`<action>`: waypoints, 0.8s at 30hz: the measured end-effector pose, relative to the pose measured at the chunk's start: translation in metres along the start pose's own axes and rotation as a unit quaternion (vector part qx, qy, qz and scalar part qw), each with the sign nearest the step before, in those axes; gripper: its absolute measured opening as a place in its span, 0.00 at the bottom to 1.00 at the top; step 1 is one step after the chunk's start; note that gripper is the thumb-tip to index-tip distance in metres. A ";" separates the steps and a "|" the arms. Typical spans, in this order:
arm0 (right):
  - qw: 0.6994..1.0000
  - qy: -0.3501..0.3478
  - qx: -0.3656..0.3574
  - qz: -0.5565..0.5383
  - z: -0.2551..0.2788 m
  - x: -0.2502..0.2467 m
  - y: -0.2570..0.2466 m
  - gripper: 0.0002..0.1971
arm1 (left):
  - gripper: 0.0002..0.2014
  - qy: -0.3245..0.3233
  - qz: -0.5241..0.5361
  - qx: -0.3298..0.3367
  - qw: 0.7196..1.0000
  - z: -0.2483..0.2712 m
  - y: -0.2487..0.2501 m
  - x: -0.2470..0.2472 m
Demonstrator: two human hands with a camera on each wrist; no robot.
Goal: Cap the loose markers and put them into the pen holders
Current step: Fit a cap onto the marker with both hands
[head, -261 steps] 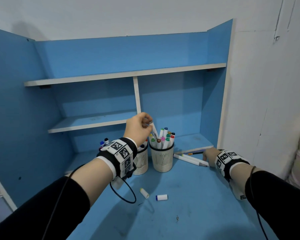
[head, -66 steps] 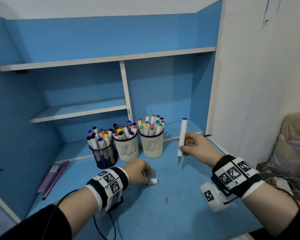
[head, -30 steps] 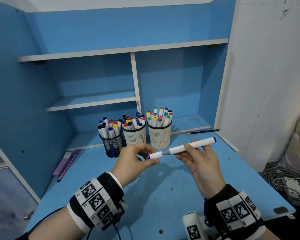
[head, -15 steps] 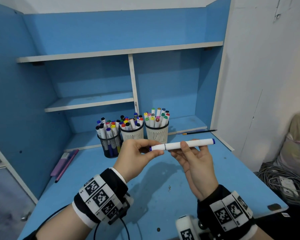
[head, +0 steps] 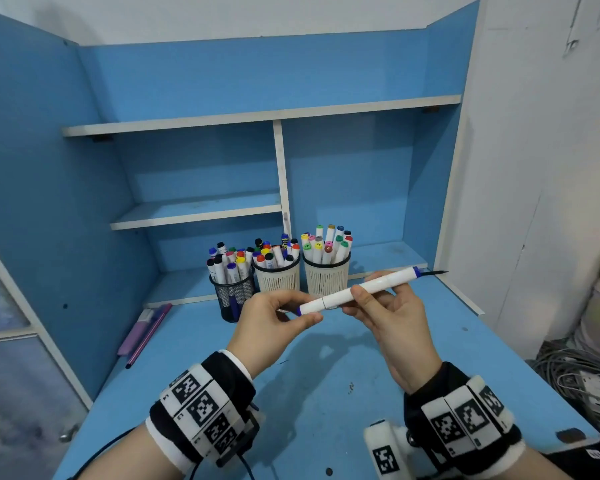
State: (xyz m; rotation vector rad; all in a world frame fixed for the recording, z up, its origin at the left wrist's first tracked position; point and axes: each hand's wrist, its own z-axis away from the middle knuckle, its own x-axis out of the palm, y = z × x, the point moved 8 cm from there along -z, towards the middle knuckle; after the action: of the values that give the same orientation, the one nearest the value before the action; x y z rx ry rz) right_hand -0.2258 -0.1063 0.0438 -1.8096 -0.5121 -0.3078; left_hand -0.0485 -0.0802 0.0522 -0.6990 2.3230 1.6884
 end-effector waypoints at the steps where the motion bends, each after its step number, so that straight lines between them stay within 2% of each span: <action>1: 1.000 0.001 -0.010 0.021 -0.004 0.000 -0.004 0.08 | 0.09 0.001 -0.003 -0.008 1.000 -0.001 -0.006 -0.004; 3: 0.998 0.002 -0.044 0.054 -0.014 0.000 -0.015 0.09 | 0.10 0.034 0.009 -0.031 0.999 -0.006 -0.017 -0.021; 6: 0.989 0.000 -0.098 0.114 -0.033 0.001 -0.032 0.13 | 0.09 0.137 0.086 -0.086 0.983 -0.016 -0.042 -0.061; 8: 0.980 0.004 -0.123 0.155 -0.047 0.003 -0.040 0.19 | 0.12 0.191 0.108 -0.122 0.968 -0.021 -0.061 -0.084; 11: 0.963 0.003 -0.173 0.208 -0.064 0.010 -0.052 0.32 | 0.20 0.237 0.101 -0.171 0.951 -0.027 -0.093 -0.106; 14: 0.940 -0.006 -0.229 0.254 -0.079 0.021 -0.059 0.47 | 0.30 0.247 0.083 -0.203 0.944 -0.033 -0.117 -0.114; 16: 0.924 -0.009 -0.260 0.281 -0.089 0.025 -0.059 0.51 | 0.34 0.234 0.084 -0.216 0.944 -0.039 -0.129 -0.112; 21: 0.873 -0.035 -0.300 0.384 -0.111 0.031 -0.049 0.44 | 0.40 0.204 0.117 -0.249 0.940 -0.055 -0.153 -0.103; 24: 0.856 -0.044 -0.303 0.417 -0.123 0.031 -0.040 0.42 | 0.41 0.200 0.136 -0.243 0.939 -0.064 -0.157 -0.100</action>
State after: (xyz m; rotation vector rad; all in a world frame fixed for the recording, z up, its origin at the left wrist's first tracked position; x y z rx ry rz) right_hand -0.2125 -0.2083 0.1275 -2.4731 0.3953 0.2559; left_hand 0.1209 -0.1517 -0.0183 -0.9091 2.3501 2.5039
